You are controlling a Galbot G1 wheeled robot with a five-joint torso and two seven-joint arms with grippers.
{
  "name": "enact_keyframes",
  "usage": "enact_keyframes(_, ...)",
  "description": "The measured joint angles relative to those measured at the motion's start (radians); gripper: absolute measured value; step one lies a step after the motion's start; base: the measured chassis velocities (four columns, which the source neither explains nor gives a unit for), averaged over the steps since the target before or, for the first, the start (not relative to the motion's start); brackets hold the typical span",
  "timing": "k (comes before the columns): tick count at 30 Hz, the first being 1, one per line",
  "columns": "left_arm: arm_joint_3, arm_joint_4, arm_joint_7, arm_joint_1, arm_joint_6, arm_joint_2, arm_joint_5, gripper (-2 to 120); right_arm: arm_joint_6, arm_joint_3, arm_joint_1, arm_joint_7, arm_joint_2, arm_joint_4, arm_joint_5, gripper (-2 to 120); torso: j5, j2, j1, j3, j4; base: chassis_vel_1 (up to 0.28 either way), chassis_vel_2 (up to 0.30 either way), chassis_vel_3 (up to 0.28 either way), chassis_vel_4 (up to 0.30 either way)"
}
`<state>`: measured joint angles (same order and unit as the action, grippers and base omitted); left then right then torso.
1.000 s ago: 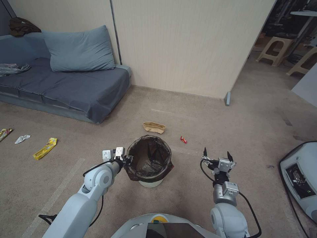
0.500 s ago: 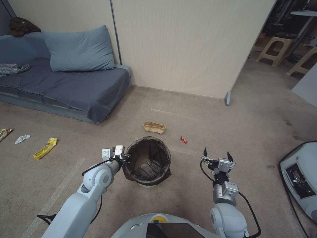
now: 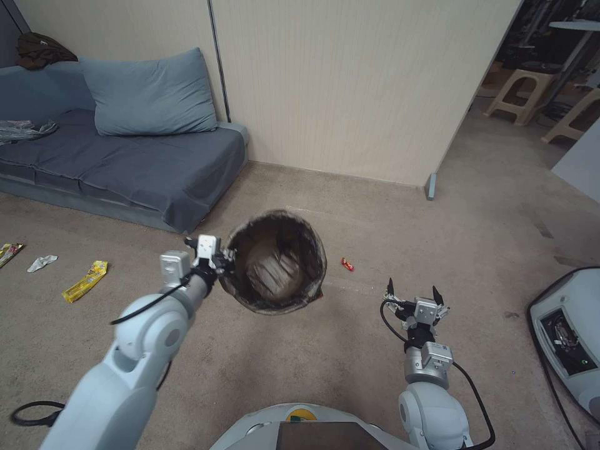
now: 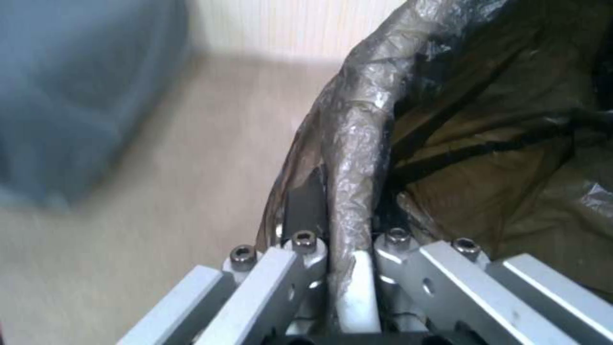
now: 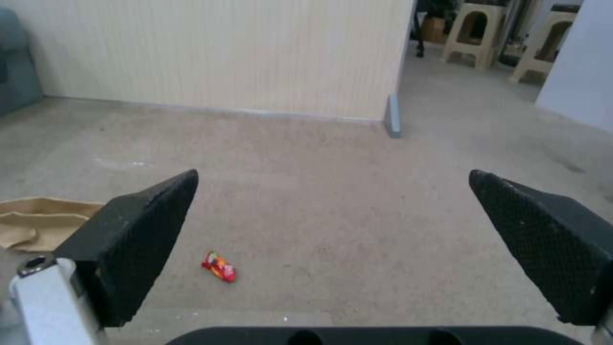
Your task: Pick up the trash bin, then pick up the garbage from the floor and place it into the trash bin.
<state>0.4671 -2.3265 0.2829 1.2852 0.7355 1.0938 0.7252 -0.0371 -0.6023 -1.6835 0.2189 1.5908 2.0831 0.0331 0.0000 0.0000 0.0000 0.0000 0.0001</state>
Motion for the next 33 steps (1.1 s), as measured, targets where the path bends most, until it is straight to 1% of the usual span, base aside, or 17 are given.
enact_keyframes(1, 0.021, -0.039, -0.005, 0.006, 0.0, -0.006, -0.006, 2, -0.001, 0.0, -0.002, -0.001, 0.0, 0.002, 0.001, 100, 0.0, 0.0, 0.0, 0.0, -0.0001, 0.0, 0.0, 0.0, 0.0)
enact_keyframes(2, 0.021, -0.039, -0.005, 0.006, 0.0, -0.006, -0.006, 2, -0.001, 0.0, -0.002, -0.001, 0.0, 0.002, 0.001, 100, 0.0, 0.0, 0.0, 0.0, -0.0001, 0.0, 0.0, 0.0, 0.0)
enact_keyframes(4, 0.077, -0.142, -0.024, 0.041, 0.0, -0.021, -0.045, 2, -0.011, -0.001, -0.01, -0.01, -0.001, 0.007, 0.004, 100, 0.0, 0.0, 0.0, 0.0, 0.0, 0.0, 0.0, 0.0, 0.0)
enact_keyframes(5, 0.086, -0.163, -0.025, 0.052, 0.0, -0.021, -0.058, 2, -0.015, -0.001, -0.012, -0.012, -0.001, 0.008, 0.004, 100, 0.0, 0.0, 0.0, 0.0, -0.0001, 0.0, 0.0, 0.0, 0.0)
enact_keyframes(6, 0.086, -0.163, -0.025, 0.052, 0.0, -0.021, -0.058, 2, -0.015, -0.001, -0.012, -0.012, -0.001, 0.008, 0.004, 100, 0.0, 0.0, 0.0, 0.0, -0.0001, 0.0, 0.0, 0.0, 0.0)
enact_keyframes(7, 0.094, -0.177, -0.027, 0.069, -0.001, -0.018, -0.08, 2, -0.018, 0.0, -0.015, -0.015, -0.001, 0.01, 0.004, 100, 0.0003, 0.0, 0.0, 0.0, -0.0001, 0.0, 0.0, 0.0, 0.0)
enact_keyframes(8, 0.106, -0.184, -0.03, 0.102, -0.001, -0.005, -0.132, 2, -0.022, 0.0, -0.021, -0.022, -0.001, 0.014, 0.011, 100, -0.0001, 0.0, 0.0, 0.0, -0.0002, 0.0, 0.0, 0.0, 0.0)
enact_keyframes(9, 0.117, -0.184, -0.033, 0.129, 0.0, 0.009, -0.168, 2, -0.028, 0.0, -0.024, -0.028, 0.0, 0.016, 0.017, 100, -0.0002, 0.0, 0.0, 0.0, -0.0002, 0.0, 0.0, 0.0, 0.0)
enact_keyframes(14, 0.157, -0.184, -0.037, 0.175, 0.0, 0.041, -0.195, 2, -0.038, 0.001, -0.031, -0.038, -0.001, 0.023, 0.025, 100, -0.0003, 0.0, 0.0, 0.0, 0.0002, 0.0, 0.0, 0.0, 0.0)
enact_keyframes(16, 0.191, -0.184, -0.045, 0.197, -0.002, 0.062, -0.221, 2, -0.049, 0.0, -0.034, -0.043, -0.001, 0.023, 0.025, 100, -0.0001, 0.0, 0.0, 0.0, -0.0002, 0.0, 0.0, 0.0, 0.0)
enact_keyframes(23, 0.24, -0.179, -0.049, 0.222, -0.001, 0.085, -0.231, 2, -0.061, 0.003, -0.037, -0.042, 0.004, 0.017, 0.025, 100, -0.0001, 0.0, 0.0, 0.0, -0.0002, 0.0, 0.0, 0.0, 0.0)
enact_keyframes(25, 0.245, -0.179, -0.049, 0.225, -0.001, 0.088, -0.233, 2, -0.064, 0.003, -0.036, -0.042, 0.003, 0.015, 0.025, 100, -0.0001, 0.0, 0.0, 0.0, -0.0001, 0.0, 0.0, 0.0, 0.0)
enact_keyframes(26, 0.253, -0.178, -0.048, 0.227, -0.001, 0.089, -0.235, 0, -0.065, 0.004, -0.035, -0.042, 0.002, 0.013, 0.024, 100, 0.0, 0.0, 0.0, 0.0, -0.0001, 0.0, 0.0, 0.0, 0.0)
enact_keyframes(33, 0.265, -0.177, -0.043, 0.229, -0.001, 0.096, -0.235, 0, -0.069, 0.001, -0.035, -0.043, 0.001, 0.013, 0.022, 100, 0.0, 0.0, 0.0, 0.0, -0.0002, 0.0, 0.0, 0.0, 0.0)
